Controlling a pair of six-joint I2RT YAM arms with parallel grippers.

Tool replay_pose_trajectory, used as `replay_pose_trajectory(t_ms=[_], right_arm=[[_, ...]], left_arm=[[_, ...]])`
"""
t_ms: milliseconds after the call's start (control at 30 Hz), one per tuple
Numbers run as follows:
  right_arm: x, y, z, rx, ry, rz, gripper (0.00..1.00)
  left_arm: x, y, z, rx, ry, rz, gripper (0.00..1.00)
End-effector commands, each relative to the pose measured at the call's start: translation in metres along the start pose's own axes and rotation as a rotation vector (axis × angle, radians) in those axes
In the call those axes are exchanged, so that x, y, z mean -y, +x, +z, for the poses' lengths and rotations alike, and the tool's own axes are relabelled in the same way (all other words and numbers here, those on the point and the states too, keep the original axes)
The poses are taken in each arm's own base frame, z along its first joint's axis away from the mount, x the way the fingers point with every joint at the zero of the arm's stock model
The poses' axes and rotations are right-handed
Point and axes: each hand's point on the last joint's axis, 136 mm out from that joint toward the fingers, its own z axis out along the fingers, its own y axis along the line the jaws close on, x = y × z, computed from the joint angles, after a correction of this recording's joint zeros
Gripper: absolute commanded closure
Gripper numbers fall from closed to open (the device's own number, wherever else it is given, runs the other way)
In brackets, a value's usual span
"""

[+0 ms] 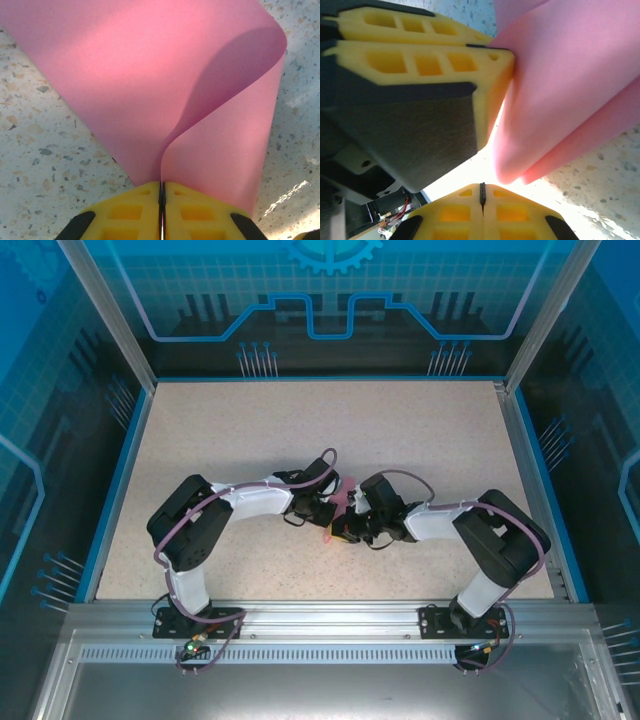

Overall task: Fold a paper plane with a square sheet of paper (pick it up from the middle)
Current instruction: Third fold the triangle at the center of the table.

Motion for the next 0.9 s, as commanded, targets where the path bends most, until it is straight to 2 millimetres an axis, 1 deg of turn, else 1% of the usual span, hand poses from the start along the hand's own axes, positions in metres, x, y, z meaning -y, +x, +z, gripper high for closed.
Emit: replay_pose_trajectory(t_ms=[0,133,367,567,700,867], right_arm=[[0.001,0.002,0.007,-0.003,-0.007,-0.001,1.00],[0.001,0.002,0.010,-0.011,-0.016,0.003,1.00],[-0.004,0.002,0.008,-0.009,-0.027,-0.002,1.00],[-0.012,0.001,0.001,0.004,-0.042,-0.009,1.00],[-0.014,0.002,-0.002,0.007,-0.032,-0.022,1.00],[-0.009,0.000,0.002,0.007,-0.018,-0.010,1.00]], left_arm=[[-0.001,0.003,0.006,-0.030,0.012,0.006,0.90],[-0.001,0.004,0.006,-0.034,0.013,0.007,0.90],[0.000,0.003,0.004,-0.030,0.018,0.009,0.90],[0.002,0.002,0.003,-0.030,0.023,0.010,0.89],[0.002,0.001,0.003,-0.030,0.028,0.008,0.89],[0.003,0.001,0.004,-0.032,0.032,0.008,0.89]])
